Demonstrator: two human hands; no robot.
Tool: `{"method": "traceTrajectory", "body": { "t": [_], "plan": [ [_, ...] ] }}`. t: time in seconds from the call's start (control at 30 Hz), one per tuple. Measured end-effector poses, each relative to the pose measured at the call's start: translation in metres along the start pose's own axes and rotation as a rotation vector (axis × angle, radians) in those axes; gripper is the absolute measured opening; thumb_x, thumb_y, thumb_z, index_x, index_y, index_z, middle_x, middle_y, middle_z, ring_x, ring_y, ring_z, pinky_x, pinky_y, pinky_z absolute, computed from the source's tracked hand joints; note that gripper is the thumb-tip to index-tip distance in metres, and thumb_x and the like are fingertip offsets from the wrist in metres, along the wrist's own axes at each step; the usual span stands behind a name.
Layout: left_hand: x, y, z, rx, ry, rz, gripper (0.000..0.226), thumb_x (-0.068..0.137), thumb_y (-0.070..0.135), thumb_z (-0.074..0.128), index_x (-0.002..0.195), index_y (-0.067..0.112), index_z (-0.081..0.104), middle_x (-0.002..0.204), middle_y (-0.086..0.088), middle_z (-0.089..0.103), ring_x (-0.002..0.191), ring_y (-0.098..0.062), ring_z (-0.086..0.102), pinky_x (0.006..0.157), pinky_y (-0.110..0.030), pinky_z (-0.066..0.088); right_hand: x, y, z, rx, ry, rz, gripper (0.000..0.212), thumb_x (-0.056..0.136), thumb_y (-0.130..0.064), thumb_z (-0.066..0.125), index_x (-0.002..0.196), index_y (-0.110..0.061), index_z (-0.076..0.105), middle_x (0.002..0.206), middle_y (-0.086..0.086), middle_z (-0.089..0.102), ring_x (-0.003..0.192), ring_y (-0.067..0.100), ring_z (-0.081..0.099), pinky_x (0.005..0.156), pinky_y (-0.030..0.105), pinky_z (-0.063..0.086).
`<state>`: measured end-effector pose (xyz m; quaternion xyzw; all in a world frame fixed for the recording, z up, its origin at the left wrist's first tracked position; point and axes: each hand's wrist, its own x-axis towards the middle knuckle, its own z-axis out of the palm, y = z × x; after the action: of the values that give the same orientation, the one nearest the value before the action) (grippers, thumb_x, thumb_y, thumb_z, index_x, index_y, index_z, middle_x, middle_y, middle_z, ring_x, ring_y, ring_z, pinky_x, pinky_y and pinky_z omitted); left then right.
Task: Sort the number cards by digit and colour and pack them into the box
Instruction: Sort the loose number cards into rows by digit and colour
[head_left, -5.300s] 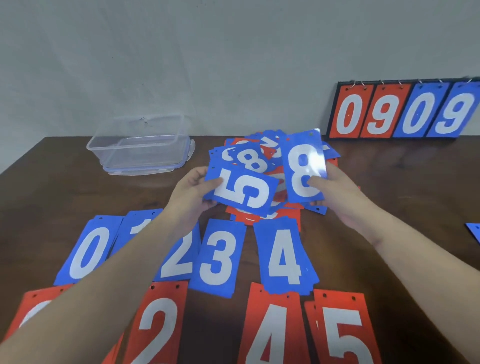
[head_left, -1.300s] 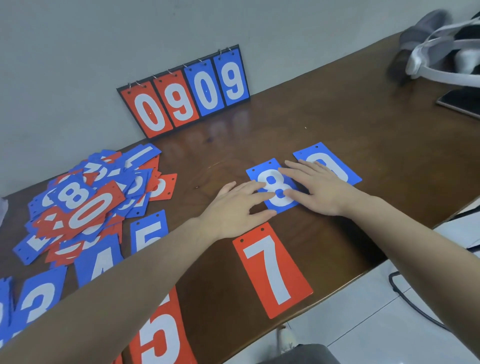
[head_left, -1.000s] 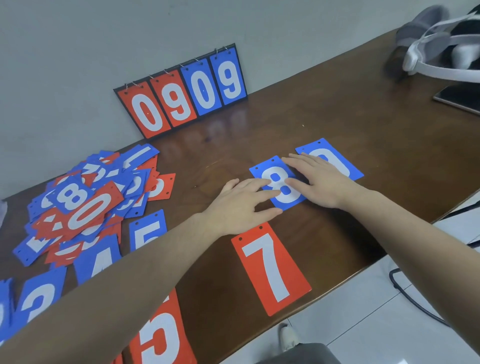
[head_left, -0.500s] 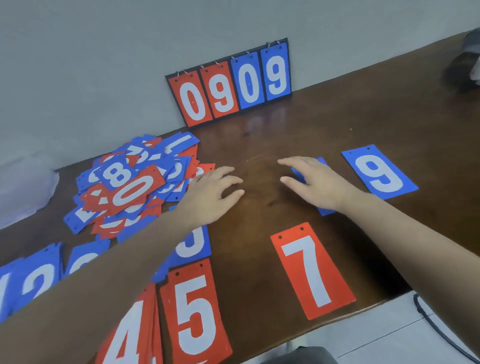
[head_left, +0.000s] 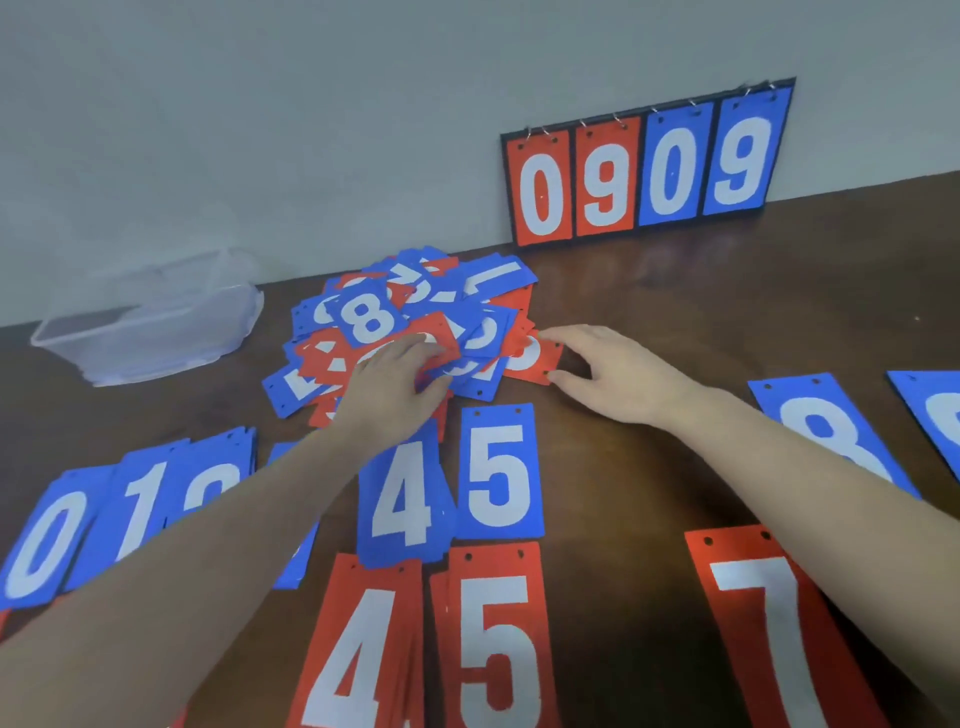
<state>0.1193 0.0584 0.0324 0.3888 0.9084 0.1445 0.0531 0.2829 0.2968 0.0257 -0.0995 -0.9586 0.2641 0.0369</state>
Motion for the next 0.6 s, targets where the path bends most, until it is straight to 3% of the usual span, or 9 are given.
{"method": "traceTrajectory", "body": {
  "t": [0.17, 0.27, 0.37, 0.5, 0.6],
  "plan": [
    [0.016, -0.024, -0.008, 0.015, -0.005, -0.142, 0.056, 0.098, 0.049, 0.054, 0.149, 0.030, 0.040, 0.162, 0.002, 0.031, 0.148, -0.021, 0.030, 0.119, -0.047, 0.031, 0.044, -0.018, 0.012, -0.040, -0.049, -0.043, 0.057, 0.100, -0.044, 0.055, 0.154, -0.034, 0.036, 0.159, -0.007, 0.040, 0.146, 0.014, 0.034, 0.118, 0.038, 0.036],
    [0.023, -0.034, -0.009, 0.048, -0.066, -0.145, 0.067, 0.094, 0.059, 0.056, 0.152, 0.034, 0.033, 0.165, 0.003, 0.023, 0.151, -0.022, 0.024, 0.118, -0.048, 0.026, 0.065, -0.024, 0.020, -0.147, -0.089, -0.090, 0.059, 0.103, -0.050, 0.046, 0.157, -0.033, 0.030, 0.163, -0.011, 0.030, 0.153, 0.013, 0.021, 0.124, 0.038, 0.021],
    [0.028, -0.042, -0.009, 0.048, -0.087, -0.155, 0.071, 0.091, 0.064, 0.057, 0.152, 0.037, 0.032, 0.164, 0.004, 0.026, 0.150, -0.021, 0.026, 0.119, -0.048, 0.026, 0.075, -0.018, 0.023, -0.289, -0.184, -0.105, 0.056, 0.104, -0.058, 0.031, 0.157, -0.040, 0.026, 0.164, -0.019, 0.024, 0.155, 0.012, 0.010, 0.125, 0.044, 0.004],
    [0.033, -0.046, -0.008, 0.065, -0.086, -0.136, 0.072, 0.090, 0.066, 0.057, 0.151, 0.036, 0.035, 0.163, 0.006, 0.026, 0.151, -0.019, 0.022, 0.120, -0.048, 0.020, 0.070, 0.004, 0.013, -0.350, -0.140, -0.084, 0.055, 0.103, -0.061, 0.026, 0.154, -0.043, 0.033, 0.161, -0.022, 0.028, 0.155, 0.012, 0.013, 0.125, 0.046, -0.002],
    [0.035, -0.047, -0.007, 0.065, -0.085, -0.114, 0.068, 0.091, 0.064, 0.057, 0.150, 0.035, 0.039, 0.162, 0.007, 0.029, 0.150, -0.018, 0.023, 0.121, -0.049, 0.018, 0.063, 0.021, 0.003, -0.344, -0.082, -0.002, 0.051, 0.102, -0.060, 0.033, 0.148, -0.041, 0.044, 0.157, -0.021, 0.038, 0.151, 0.011, 0.024, 0.125, 0.048, 0.005]
  ]
}}
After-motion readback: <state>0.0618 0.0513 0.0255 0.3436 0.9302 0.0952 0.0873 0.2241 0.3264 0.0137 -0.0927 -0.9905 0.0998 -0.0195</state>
